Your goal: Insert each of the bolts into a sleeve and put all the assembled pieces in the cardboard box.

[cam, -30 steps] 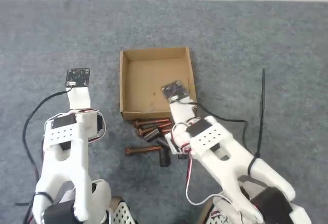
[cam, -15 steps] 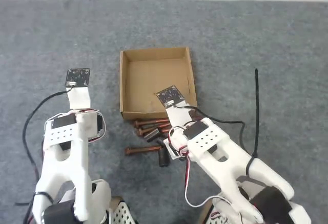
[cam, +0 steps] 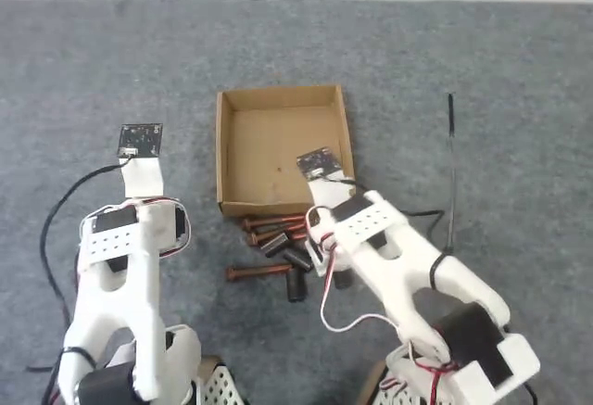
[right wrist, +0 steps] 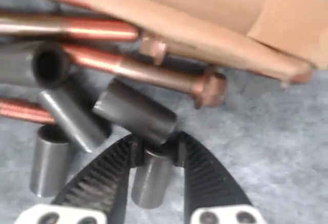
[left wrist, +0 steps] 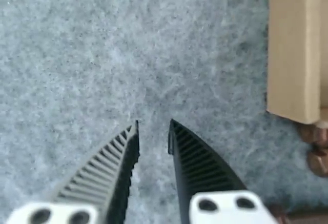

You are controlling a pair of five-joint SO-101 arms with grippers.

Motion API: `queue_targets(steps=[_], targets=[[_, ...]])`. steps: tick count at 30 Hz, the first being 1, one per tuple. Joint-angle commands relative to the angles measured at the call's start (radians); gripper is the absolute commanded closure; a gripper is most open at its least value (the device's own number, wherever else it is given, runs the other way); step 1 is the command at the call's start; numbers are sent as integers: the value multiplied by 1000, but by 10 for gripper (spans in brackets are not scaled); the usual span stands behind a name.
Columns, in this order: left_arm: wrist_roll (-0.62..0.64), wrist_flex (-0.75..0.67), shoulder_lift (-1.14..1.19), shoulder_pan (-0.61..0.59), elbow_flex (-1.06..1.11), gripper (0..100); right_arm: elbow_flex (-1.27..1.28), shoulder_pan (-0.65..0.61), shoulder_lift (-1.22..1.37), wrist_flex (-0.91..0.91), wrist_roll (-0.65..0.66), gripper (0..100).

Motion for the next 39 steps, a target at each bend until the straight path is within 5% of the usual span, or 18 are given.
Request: queue_targets(steps=[1,8,21,29,39], targets=[[0,3,0,52,-36,909,-25,101,-122,68,44,991],[5,8,-2,101,-41,909,18,346,-300,70,74,991],[75,167,2,592,-67,905,78,410,-323,-64,64,991],[-94,190,-2,598,-42,786,78,409,-323,-64,69,991],[-109,207,-2,496,-21,819,78,407,-323,-62,69,991]])
